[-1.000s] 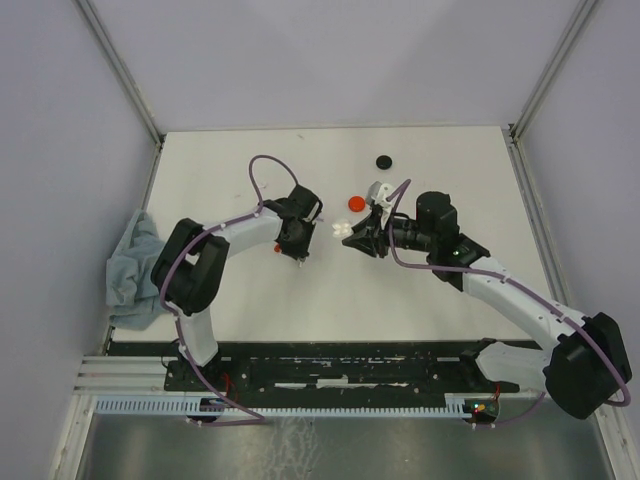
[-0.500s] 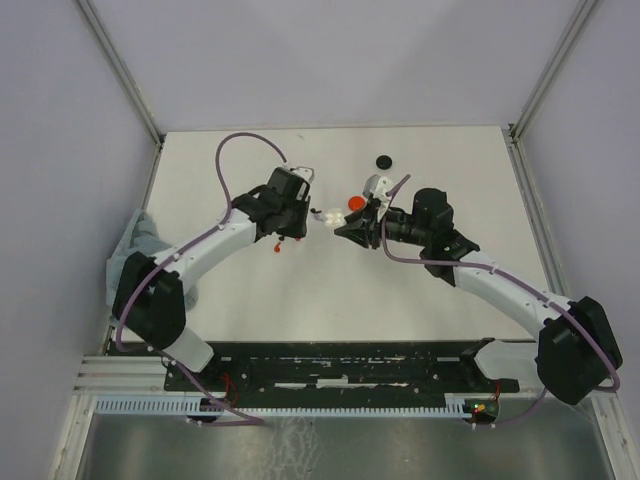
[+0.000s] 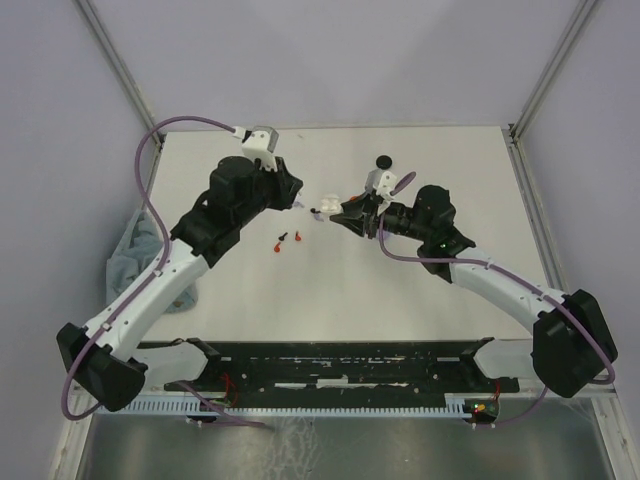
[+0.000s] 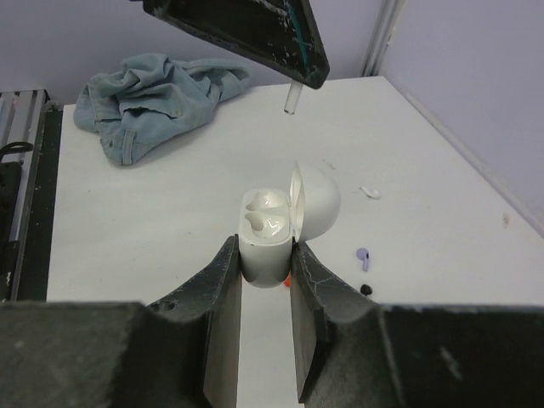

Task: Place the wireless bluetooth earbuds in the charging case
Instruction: Pick up the earbud from the center of the board, then place the earbud in the charging case.

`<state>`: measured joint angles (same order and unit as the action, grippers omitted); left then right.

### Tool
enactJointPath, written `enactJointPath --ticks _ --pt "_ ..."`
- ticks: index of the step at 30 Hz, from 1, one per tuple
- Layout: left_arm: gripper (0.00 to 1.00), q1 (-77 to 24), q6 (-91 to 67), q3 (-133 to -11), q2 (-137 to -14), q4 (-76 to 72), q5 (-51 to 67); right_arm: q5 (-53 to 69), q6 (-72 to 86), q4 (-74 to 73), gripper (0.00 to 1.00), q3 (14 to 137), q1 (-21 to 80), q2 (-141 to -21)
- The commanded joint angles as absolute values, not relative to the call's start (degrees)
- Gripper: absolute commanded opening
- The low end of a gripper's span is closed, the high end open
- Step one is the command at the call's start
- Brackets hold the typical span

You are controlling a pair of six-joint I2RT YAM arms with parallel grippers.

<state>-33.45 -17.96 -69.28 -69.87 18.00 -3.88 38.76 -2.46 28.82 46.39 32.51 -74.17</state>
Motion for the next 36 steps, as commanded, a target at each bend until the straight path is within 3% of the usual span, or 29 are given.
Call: enactJointPath --ticks 1,17,36 --pt "0.21 -33.49 -21.56 -66.92 -65.17 7.60 -0.85 39.15 -3.34 35.90 0.11 49.56 32.52 -74.64" --pt "0.20 -36.39 -28.21 -56.21 -60.12 -13.49 6.56 37.11 -0.30 39.81 0.11 48.81 32.61 -72.61" --pt "0.18 -41.13 -22.62 -53.40 -60.41 -16.22 -1.84 36.04 1.33 42.45 0.11 48.34 33.40 -72.34"
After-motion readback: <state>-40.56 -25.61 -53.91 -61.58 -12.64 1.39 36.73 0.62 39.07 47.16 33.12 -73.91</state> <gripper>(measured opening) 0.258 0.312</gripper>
